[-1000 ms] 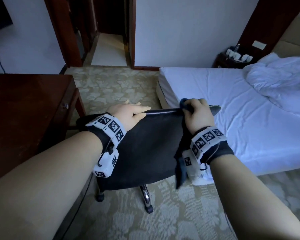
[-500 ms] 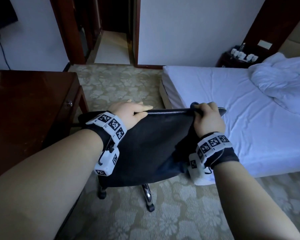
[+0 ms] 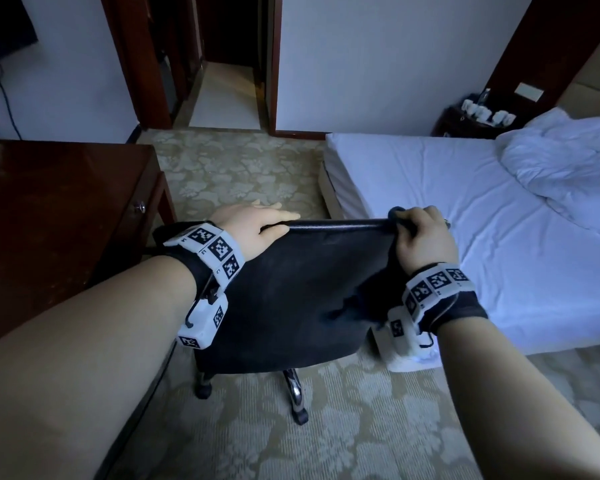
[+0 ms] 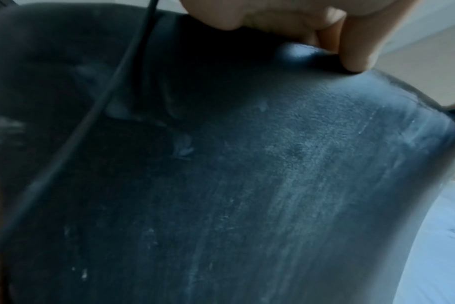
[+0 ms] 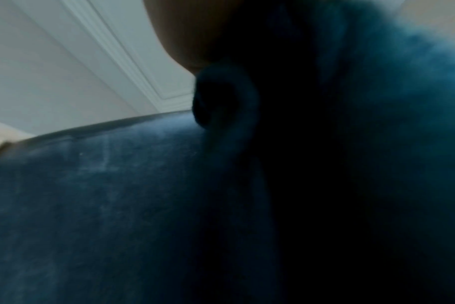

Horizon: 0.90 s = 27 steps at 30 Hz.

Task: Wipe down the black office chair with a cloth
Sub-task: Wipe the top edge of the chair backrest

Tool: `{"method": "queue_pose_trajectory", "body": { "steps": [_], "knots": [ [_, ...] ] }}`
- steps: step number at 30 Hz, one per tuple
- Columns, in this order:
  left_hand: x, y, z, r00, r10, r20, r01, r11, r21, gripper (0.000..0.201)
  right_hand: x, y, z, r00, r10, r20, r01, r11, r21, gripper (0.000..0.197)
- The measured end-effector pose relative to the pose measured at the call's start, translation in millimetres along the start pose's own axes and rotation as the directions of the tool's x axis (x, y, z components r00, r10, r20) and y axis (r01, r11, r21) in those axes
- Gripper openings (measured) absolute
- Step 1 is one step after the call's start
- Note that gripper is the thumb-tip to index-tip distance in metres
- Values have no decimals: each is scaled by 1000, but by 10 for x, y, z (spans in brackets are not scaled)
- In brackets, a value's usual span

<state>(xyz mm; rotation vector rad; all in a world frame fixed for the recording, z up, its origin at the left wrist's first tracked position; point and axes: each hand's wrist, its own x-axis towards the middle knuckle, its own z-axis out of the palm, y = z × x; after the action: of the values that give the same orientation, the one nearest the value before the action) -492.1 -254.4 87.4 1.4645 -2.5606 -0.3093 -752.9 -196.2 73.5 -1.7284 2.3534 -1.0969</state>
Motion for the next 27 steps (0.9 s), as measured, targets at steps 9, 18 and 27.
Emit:
{"method": "queue_pose_trajectory", "body": {
  "steps": [9, 18, 27],
  "knots": [
    [104, 176, -14, 999, -9, 52, 19, 982, -190, 38, -297, -433, 223, 949, -313, 43, 312, 950, 30, 16],
    [126, 331, 110, 999, -27, 20, 29, 995, -100, 38, 99, 245, -83, 988, 155, -7, -154, 986, 64, 17],
    [358, 604, 80, 1000, -13, 11, 14, 986, -168, 32, -121, -127, 28, 977, -200, 81, 196, 979, 48, 17]
  ]
}}
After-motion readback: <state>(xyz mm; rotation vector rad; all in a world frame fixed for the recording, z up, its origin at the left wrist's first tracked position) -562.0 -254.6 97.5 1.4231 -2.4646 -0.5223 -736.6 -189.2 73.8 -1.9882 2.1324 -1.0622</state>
